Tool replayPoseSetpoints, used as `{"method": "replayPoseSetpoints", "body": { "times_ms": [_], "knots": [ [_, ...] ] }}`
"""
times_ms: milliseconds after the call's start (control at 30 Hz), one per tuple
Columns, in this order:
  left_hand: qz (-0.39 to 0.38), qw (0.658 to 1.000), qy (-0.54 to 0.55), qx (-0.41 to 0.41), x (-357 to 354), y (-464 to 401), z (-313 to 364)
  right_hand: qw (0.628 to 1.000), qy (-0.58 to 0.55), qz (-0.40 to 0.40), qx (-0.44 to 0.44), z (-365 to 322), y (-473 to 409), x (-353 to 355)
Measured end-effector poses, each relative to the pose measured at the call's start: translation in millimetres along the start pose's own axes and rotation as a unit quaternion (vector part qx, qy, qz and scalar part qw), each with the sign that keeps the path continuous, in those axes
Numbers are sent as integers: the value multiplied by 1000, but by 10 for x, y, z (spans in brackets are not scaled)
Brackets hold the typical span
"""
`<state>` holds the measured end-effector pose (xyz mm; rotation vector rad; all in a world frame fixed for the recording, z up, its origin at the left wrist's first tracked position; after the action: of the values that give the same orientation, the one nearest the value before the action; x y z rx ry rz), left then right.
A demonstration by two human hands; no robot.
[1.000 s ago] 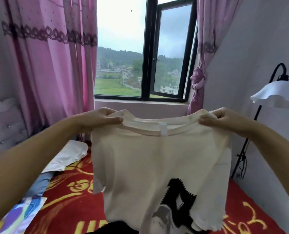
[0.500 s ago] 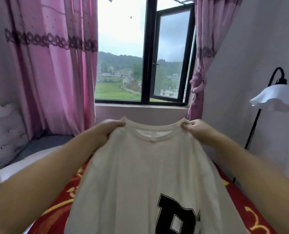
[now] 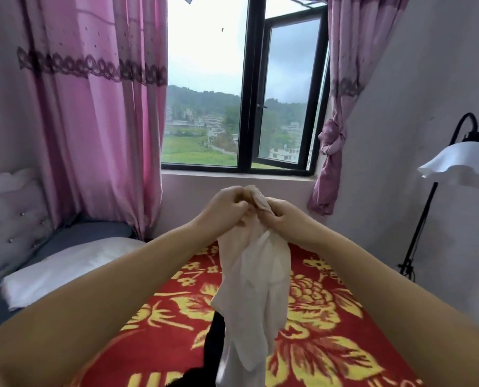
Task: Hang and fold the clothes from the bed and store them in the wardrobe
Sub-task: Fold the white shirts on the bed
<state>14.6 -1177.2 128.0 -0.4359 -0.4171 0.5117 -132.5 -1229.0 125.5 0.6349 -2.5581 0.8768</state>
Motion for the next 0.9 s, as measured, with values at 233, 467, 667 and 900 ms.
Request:
{"method": "replayPoseSetpoints", "body": {
  "times_ms": [233,467,667,900],
  "knots": [
    [-142,975,-73,-153,199,-195,-6,997,41,-10,61,-310,81,231],
    [-150,970,-100,-162,182,-391,254,989,132,-46,-46,-104,101,396],
    [-154,971,-102,-151,217,-573,494,982,64,-70,-165,468,378,203],
    [-156,981,-89,-73,508,-606,419,977,-121,60,-168,637,394,264]
  ]
}}
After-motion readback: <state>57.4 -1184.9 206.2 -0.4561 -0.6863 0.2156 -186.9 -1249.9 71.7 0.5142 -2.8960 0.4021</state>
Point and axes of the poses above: each hand's wrist, its own y-axis away from the middle knuckle, its own x-axis out of the back of the hand, z = x × y, the point moved 1 cm from there along -y, towards the middle knuckle, and after that the axes turned 15 degrees about z, right-handed, at the moved point
